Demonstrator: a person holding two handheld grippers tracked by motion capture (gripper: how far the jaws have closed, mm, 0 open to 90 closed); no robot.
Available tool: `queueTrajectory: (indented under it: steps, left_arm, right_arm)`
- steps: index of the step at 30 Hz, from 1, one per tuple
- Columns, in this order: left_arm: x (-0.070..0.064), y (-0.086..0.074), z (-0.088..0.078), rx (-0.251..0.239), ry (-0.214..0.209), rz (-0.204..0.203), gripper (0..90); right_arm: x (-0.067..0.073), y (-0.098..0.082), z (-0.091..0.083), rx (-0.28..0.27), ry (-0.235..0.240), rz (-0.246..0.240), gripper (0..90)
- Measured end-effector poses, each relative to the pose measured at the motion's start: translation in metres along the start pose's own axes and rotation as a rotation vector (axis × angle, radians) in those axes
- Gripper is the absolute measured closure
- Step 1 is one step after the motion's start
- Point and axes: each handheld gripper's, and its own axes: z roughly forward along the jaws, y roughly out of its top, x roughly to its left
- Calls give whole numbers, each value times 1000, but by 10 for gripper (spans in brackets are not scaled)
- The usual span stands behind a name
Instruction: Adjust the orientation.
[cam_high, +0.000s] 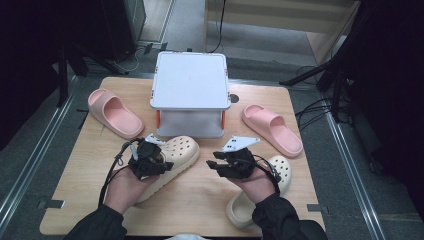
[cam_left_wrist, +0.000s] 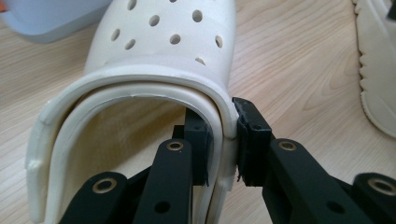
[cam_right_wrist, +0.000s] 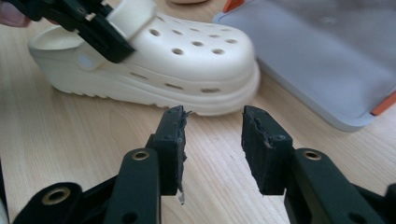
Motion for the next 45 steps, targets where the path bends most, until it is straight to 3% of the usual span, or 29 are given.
queueTrajectory:
  steps: [4, 8, 14, 20, 26, 38, 45]
  left_arm:
    - [-6, -1, 9, -8, 2, 59, 763]
    - [-3, -1, 10, -5, -27, 55, 743]
    - [0, -2, 8, 24, -49, 66, 588]
    - [5, -4, -7, 39, -75, 80, 562]
    - [13, -5, -28, 22, -85, 70, 558]
    - [57, -16, -53, -1, -61, 39, 732]
    - [87, -29, -47, -15, -30, -10, 777]
  right_arm:
    - [5, 1, 8, 15, 11, -15, 616]
    - [10, 3, 18, 22, 18, -7, 625]
    - [10, 5, 33, 44, 25, 17, 654]
    - [4, 6, 39, 61, 46, 69, 686]
    - [1, 6, 45, 70, 49, 85, 724]
    - [-1, 11, 62, 95, 26, 88, 795]
    - [-9, 11, 66, 116, -1, 129, 809]
